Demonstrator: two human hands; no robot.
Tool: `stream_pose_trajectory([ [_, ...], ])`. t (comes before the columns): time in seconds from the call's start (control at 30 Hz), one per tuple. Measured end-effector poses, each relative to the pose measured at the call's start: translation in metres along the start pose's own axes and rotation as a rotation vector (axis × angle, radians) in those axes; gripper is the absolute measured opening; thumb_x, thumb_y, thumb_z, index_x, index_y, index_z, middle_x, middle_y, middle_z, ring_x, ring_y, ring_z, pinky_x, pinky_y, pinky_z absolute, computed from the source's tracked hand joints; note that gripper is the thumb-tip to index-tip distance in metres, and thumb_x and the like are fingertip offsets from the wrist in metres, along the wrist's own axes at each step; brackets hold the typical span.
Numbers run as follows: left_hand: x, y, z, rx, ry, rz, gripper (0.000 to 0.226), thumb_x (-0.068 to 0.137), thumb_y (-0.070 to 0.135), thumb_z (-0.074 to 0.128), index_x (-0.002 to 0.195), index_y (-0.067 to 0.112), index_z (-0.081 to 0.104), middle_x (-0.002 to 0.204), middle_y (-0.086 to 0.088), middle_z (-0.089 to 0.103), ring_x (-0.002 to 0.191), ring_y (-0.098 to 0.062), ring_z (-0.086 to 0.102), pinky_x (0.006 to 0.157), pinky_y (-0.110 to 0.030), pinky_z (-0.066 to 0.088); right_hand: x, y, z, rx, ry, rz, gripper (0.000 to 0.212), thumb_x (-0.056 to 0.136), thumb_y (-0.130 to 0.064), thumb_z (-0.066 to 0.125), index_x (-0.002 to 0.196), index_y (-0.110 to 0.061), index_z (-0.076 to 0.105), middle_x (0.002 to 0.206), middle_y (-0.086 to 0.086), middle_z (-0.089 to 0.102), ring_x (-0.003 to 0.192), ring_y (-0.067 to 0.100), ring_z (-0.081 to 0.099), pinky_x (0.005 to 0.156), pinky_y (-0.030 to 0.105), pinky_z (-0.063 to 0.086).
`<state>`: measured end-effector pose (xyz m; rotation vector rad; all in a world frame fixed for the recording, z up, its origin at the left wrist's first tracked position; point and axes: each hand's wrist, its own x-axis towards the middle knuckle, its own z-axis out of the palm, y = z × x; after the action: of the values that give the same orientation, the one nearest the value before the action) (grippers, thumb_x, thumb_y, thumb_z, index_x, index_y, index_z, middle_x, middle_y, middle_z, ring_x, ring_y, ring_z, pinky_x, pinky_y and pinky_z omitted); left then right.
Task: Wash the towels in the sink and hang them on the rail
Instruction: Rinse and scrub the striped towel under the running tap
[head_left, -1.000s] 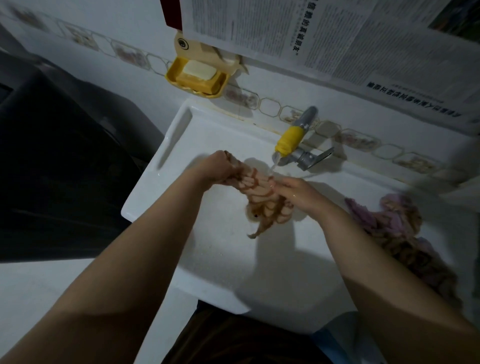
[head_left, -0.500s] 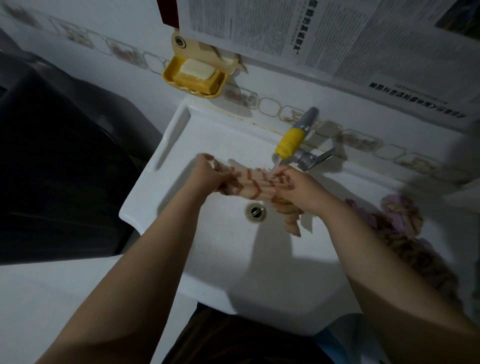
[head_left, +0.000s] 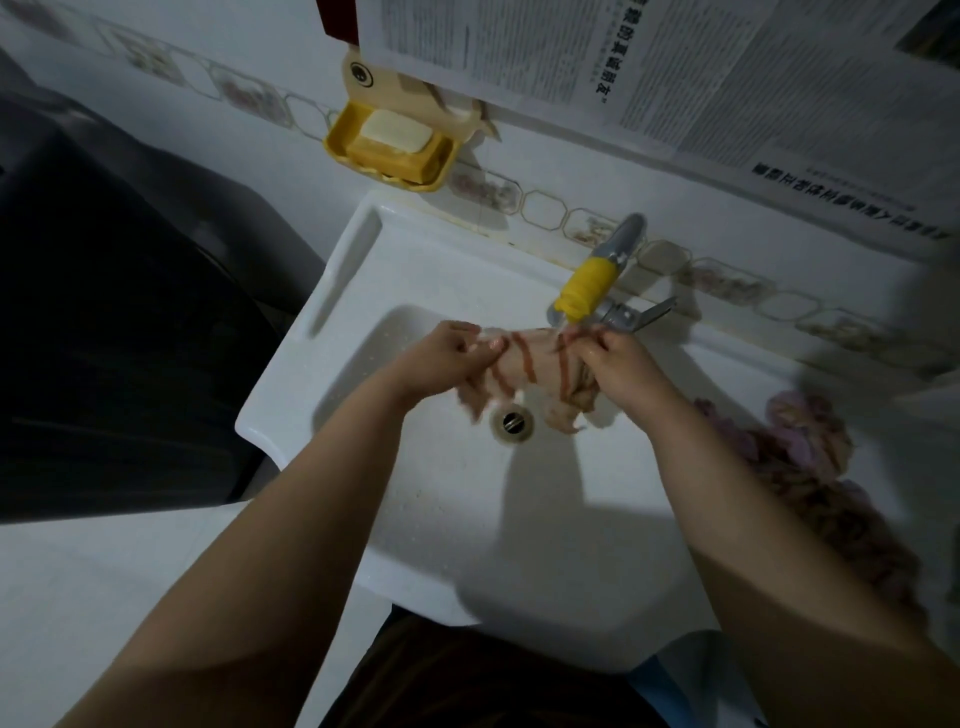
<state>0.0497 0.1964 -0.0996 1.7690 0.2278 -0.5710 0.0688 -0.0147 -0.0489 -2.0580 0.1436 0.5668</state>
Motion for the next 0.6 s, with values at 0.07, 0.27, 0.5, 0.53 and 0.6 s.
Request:
stream_pose_trajectory([
  [0.07, -0.003, 0.003, 0.012, -0.312, 0.048, -0.027, 0.054, 0.094, 0.051, 0.050, 0.088, 0.000, 0.066, 0.077, -0.014, 0.066, 0.066, -0.018, 0.059, 0.061, -0.025, 0.047, 0.002, -0.003, 0.006, 0.077, 0.089, -0.012, 0.015, 0.097, -0.024, 0.049, 0.096, -0.017, 0.063, 0.094, 0.010, 0.065, 0.088, 0.023, 0.064, 0.062, 0.017, 0.049],
  [0.27, 0.016, 0.028, 0.048, -0.656, 0.297, -0.234, 0.044, 0.103, 0.036, 0.036, 0.079, 0.007, 0.057, 0.065, -0.007, 0.061, 0.065, -0.024, 0.057, 0.064, -0.031, 0.049, -0.008, -0.008, 0.055, -0.225, 0.143, -0.291, 0.050, 0.093, -0.056, 0.042, 0.077, -0.015, 0.064, 0.068, 0.007, 0.066, 0.070, 0.026, 0.063, 0.064, 0.033, 0.049],
  [0.5, 0.008, 0.051, 0.083, -0.908, 0.237, -0.374, 0.039, 0.097, 0.039, 0.050, 0.075, 0.008, 0.057, 0.059, -0.011, 0.059, 0.050, -0.020, 0.059, 0.042, -0.016, 0.044, 0.016, -0.018, 0.047, -0.326, 0.335, 0.061, 0.058, 0.093, -0.060, 0.034, 0.084, -0.010, 0.061, 0.084, 0.012, 0.065, 0.087, 0.032, 0.064, 0.080, 0.040, 0.051],
  [0.53, 0.012, 0.047, 0.082, -0.891, 0.237, -0.367, 0.036, 0.097, 0.038, 0.049, 0.079, 0.008, 0.057, 0.065, -0.011, 0.060, 0.058, -0.021, 0.062, 0.047, -0.016, 0.047, 0.012, -0.018, 0.050, -0.375, 0.324, 0.038, 0.058, 0.094, -0.058, 0.031, 0.082, -0.010, 0.060, 0.082, 0.012, 0.065, 0.086, 0.031, 0.064, 0.084, 0.042, 0.049],
  [0.6, 0.017, 0.038, 0.073, -0.868, 0.225, -0.351, 0.025, 0.100, 0.034, 0.045, 0.095, 0.013, 0.057, 0.088, -0.009, 0.061, 0.080, -0.017, 0.067, 0.066, -0.020, 0.050, -0.001, -0.019, 0.062, -0.526, 0.299, -0.111, 0.058, 0.097, -0.054, 0.025, 0.087, -0.013, 0.064, 0.079, 0.012, 0.064, 0.082, 0.026, 0.061, 0.092, 0.046, 0.043],
])
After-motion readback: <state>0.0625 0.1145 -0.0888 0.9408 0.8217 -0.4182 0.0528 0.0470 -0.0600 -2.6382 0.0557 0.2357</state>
